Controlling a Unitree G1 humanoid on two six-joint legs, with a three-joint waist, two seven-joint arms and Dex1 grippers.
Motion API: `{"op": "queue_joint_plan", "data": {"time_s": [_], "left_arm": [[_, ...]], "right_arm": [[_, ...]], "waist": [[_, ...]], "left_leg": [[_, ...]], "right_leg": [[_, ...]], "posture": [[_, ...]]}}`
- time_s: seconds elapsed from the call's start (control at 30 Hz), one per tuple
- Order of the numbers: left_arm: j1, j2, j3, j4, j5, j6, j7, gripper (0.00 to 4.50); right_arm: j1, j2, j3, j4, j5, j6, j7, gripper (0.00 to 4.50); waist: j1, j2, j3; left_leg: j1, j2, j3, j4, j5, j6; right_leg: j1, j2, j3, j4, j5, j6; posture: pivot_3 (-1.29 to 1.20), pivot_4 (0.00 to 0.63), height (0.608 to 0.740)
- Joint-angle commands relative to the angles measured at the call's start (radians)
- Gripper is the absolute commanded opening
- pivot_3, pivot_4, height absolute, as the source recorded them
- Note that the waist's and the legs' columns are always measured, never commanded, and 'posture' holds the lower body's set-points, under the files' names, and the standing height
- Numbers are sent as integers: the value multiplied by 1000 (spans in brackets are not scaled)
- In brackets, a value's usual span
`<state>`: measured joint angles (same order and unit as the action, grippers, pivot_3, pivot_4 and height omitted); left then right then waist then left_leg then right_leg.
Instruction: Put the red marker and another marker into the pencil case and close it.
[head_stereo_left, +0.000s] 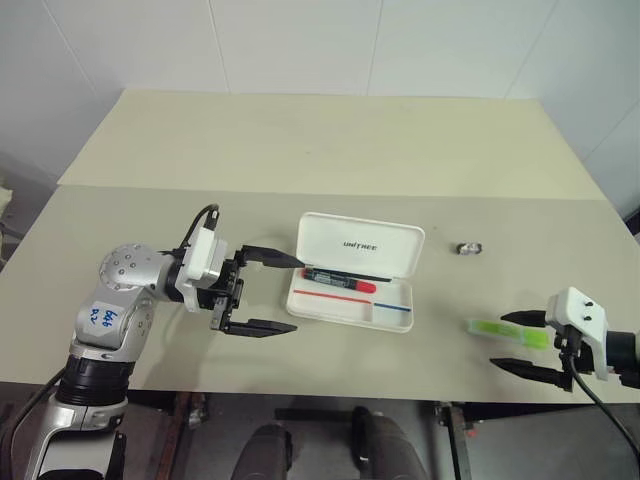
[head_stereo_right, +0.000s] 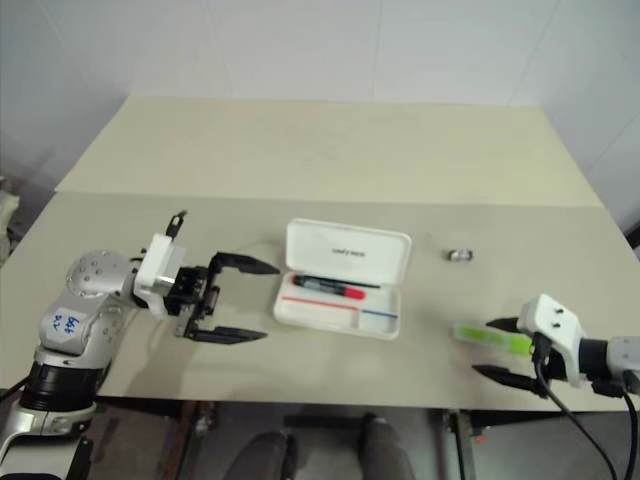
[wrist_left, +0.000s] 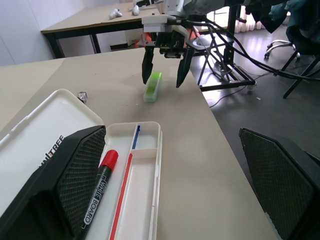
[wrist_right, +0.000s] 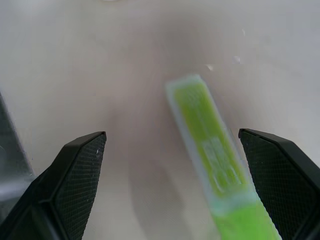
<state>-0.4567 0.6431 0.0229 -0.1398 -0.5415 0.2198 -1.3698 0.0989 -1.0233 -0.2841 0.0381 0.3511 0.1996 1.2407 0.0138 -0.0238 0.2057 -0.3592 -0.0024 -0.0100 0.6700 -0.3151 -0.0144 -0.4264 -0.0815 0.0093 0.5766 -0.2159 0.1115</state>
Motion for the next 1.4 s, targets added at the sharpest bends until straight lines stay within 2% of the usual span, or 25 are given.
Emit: {"op": "queue_joint_plan", "data": {"time_s": [0.03, 0.27, 0.47, 0.57, 0.77, 0.83, 1.13, 1.27, 1.4], "left_arm": [[-19, 18, 20, 0, -17, -5, 0, 4486], [-13, 25, 27, -8, -15, -6, 10, 4486], [-20, 40, 32, -6, -14, -7, 10, 4486], [-26, 42, 33, -3, -14, -11, 15, 4500], [-18, 48, 41, 2, -9, -24, 21, 4500], [-17, 48, 40, 4, -8, -29, 23, 4500], [-15, 49, 41, 96, 35, -124, 9, 4500], [-2, 72, 55, 181, 65, -191, -8, 4500], [26, 98, 58, 227, 77, -225, -30, 4500]], "right_arm": [[-64, -13, 16, 118, -26, -69, 38, 4500], [-188, -17, 67, 317, -74, -160, 89, 4500], [-306, -18, 163, 514, -144, -256, 184, 4500], [-352, 18, 183, 519, -135, -259, 194, 3809], [-358, 65, 188, 426, -107, -239, 188, 1638], [-353, 71, 182, 406, -105, -229, 183, 1090], [-330, 61, 151, 273, -83, -192, 151, 1095], [-364, 80, 147, 59, 10, -41, 124, 1095], [-426, 139, 200, -142, 65, 79, 60, 1095]], "waist": [[-4, 0, 0], [-18, 0, 0], [-21, 0, 0], [-23, -1, -1], [-38, -1, -1], [-43, -1, -1], [-43, -1, 0], [-44, -1, 0], [-42, 0, 0]], "left_leg": [[0, 0, 0, 0, 0, 0], [3, 0, 2, -1, 0, 0], [6, 0, 5, 0, 0, 0], [6, 0, 5, 1, 0, 0], [7, 2, 5, 1, 0, -1], [7, 2, 5, 0, 0, -1], [8, 2, 5, -1, 0, -1], [7, 2, 6, -1, 1, -1], [7, 3, 6, -1, 1, -1]], "right_leg": [[0, 0, 0, 0, 0, 0], [0, 0, 2, 4, 0, 0], [1, 0, 4, 6, 0, -1], [2, 0, 5, 6, 0, -1], [2, 2, 5, 8, 0, -1], [2, 2, 5, 8, -1, -1], [1, 2, 6, 9, -1, -2], [-1, 2, 7, 9, -1, -2], [-2, 2, 7, 10, -1, -2]], "posture": [[0, 150, 740], [0, 150, 740], [0, 150, 740], [0, 150, 740], [0, 150, 740], [0, 150, 740], [0, 150, 740], [0, 150, 740], [0, 150, 740]]}}
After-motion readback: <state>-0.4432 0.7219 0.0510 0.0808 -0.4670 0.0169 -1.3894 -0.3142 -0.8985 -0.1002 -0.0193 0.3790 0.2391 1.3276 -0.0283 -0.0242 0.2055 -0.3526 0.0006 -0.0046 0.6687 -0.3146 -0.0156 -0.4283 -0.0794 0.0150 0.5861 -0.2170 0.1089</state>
